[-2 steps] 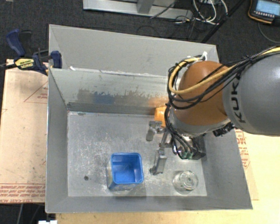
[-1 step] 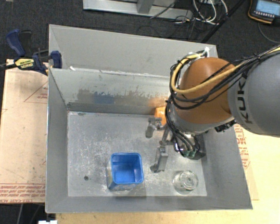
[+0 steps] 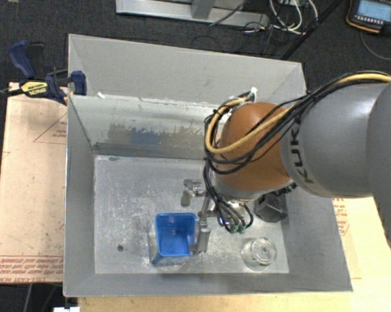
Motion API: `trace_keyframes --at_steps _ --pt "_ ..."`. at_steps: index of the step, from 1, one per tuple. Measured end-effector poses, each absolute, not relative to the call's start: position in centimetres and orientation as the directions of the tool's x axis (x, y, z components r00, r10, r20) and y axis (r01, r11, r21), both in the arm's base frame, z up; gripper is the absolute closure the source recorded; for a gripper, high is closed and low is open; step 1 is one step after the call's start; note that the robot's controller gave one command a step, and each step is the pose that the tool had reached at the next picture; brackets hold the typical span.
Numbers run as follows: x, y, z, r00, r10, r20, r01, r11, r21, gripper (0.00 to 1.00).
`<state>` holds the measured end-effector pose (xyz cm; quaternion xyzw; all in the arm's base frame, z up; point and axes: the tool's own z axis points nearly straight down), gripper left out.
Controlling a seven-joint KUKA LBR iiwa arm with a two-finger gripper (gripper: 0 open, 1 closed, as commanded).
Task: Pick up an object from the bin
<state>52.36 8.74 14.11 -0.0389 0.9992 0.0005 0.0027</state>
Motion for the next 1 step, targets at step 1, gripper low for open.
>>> trace_keyframes --at_steps 1 --pt "52.49 9.16 9.88 -0.993 -0.120 -0.012 -0.120 0.993 0.003 0.00"
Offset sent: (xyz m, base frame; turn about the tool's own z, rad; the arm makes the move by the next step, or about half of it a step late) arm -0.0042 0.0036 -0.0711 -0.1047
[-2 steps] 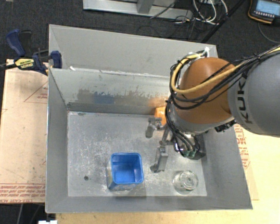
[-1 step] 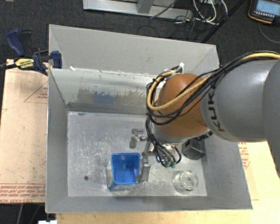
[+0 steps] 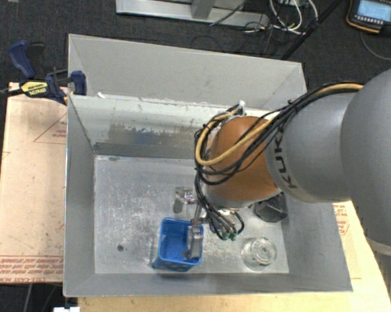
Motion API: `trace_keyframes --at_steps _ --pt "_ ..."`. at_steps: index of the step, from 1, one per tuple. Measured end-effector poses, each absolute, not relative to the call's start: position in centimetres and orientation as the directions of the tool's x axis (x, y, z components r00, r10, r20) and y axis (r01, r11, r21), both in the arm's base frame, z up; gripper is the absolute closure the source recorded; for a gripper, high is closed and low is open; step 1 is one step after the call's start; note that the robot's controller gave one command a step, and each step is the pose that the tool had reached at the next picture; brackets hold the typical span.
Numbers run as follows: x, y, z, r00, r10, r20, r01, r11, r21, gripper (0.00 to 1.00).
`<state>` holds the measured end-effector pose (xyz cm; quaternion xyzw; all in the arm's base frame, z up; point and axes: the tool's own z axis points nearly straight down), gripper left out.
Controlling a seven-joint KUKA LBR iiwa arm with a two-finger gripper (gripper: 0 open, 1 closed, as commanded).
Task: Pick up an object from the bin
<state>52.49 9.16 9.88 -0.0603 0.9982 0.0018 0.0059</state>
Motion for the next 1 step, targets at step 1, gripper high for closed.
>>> trace_keyframes --at_steps 1 --pt "52.00 9.14 6.99 -0.984 -0.179 -0.008 -0.179 0.984 0.001 1.00"
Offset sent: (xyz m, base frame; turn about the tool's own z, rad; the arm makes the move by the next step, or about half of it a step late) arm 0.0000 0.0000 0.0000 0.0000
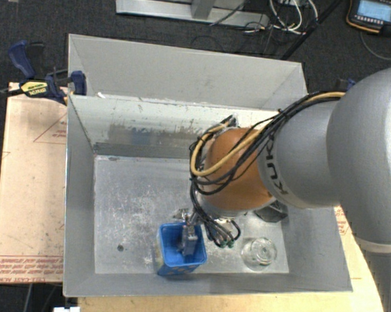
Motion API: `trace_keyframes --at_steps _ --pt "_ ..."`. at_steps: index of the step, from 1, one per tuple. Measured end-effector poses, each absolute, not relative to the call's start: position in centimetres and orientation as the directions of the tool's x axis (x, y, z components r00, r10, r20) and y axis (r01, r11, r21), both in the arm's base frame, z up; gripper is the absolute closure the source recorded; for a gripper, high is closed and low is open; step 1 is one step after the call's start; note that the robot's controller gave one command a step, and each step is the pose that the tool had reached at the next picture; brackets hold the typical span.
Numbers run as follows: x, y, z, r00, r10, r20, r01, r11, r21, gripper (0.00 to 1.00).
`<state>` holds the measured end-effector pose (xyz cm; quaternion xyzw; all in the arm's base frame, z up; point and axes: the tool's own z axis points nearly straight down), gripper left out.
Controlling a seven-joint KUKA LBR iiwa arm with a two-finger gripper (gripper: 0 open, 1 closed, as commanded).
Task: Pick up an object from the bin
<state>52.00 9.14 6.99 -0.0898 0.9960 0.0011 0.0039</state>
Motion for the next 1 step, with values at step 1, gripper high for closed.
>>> trace_keyframes --at_steps 1 --pt "52.00 9.13 6.99 -0.984 -0.179 -0.008 -0.179 0.984 0.002 1.00"
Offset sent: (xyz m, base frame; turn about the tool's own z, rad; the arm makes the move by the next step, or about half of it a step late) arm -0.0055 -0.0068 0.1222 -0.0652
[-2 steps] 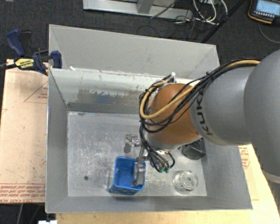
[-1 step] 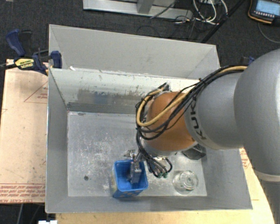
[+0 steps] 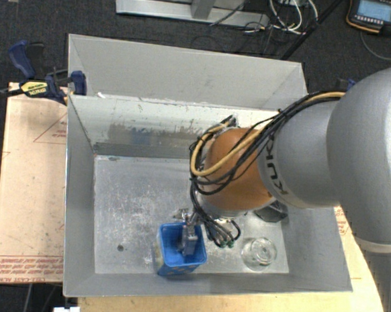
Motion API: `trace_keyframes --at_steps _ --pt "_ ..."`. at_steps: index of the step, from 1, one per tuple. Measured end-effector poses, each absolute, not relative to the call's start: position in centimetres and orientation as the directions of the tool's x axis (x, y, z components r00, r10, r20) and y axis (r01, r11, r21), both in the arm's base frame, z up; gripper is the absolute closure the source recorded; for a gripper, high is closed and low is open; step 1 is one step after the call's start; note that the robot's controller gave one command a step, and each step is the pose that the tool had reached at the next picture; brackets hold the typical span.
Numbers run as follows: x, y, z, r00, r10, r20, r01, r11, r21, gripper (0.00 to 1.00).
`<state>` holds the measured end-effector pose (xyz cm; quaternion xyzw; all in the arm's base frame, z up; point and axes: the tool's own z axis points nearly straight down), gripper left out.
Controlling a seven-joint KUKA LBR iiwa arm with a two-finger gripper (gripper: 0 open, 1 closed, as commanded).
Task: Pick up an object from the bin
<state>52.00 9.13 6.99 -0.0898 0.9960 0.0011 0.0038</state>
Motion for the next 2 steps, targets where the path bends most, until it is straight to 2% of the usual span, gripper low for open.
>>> trace_keyframes --at_steps 1,2 --pt "51.52 8.50 19.17 -0.971 -0.240 -0.010 -0.240 0.971 0.002 1.00" --pt "51.51 8.49 19.16 -0.971 -0.240 -0.010 -0.240 0.971 0.002 1.00"
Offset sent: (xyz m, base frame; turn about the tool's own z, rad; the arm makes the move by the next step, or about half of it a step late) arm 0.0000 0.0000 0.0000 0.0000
